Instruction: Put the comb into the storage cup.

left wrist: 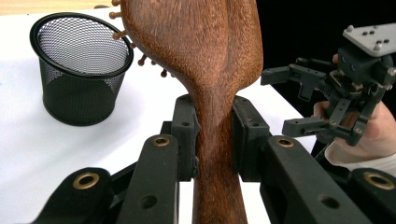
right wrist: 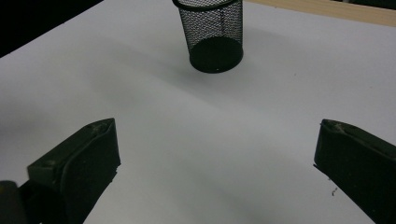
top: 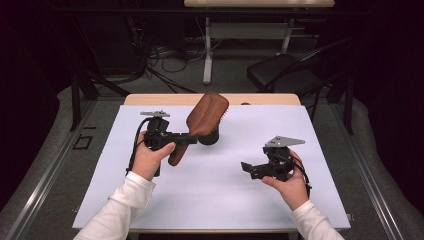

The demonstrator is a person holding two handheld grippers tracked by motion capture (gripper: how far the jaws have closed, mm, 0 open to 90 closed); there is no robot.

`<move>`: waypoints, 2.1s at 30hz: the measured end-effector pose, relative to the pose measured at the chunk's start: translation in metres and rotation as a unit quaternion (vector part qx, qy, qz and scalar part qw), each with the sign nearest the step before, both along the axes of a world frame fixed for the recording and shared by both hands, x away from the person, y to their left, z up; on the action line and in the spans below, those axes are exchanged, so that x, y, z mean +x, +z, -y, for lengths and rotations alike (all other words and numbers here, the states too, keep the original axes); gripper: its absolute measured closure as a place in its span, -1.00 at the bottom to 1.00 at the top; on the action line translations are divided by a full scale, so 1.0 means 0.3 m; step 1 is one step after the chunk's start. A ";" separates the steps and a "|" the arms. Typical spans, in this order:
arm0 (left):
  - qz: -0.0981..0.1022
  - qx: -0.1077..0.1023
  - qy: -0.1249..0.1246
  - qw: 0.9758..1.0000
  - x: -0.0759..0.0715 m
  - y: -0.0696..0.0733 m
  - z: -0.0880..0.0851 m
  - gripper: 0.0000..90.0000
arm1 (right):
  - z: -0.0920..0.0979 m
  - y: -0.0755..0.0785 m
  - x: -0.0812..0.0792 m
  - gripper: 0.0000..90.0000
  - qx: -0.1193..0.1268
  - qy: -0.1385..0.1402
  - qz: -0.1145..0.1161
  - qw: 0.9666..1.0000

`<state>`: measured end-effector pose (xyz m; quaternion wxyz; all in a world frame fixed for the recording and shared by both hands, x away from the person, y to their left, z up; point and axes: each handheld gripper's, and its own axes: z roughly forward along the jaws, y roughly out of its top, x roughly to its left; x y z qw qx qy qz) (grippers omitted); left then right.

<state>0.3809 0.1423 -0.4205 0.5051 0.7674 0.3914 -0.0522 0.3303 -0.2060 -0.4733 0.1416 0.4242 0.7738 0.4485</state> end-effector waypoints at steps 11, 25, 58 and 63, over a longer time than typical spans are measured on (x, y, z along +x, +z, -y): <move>0.001 -0.003 0.001 1.000 0.006 0.008 0.003 0.65 | -0.031 0.069 0.074 -1.00 0.011 0.034 -0.044 0.998; 0.002 -0.006 0.001 1.000 0.010 0.007 0.005 0.65 | -0.086 0.116 0.141 -1.00 0.008 0.042 -0.069 0.997; 0.002 -0.024 -0.002 1.000 0.018 -0.030 0.016 0.65 | -0.124 0.210 0.285 -0.80 0.123 0.013 -0.115 0.986; 0.004 -0.030 0.000 1.000 0.016 -0.026 0.012 0.65 | -0.136 0.225 0.297 -0.79 0.143 0.014 -0.120 0.982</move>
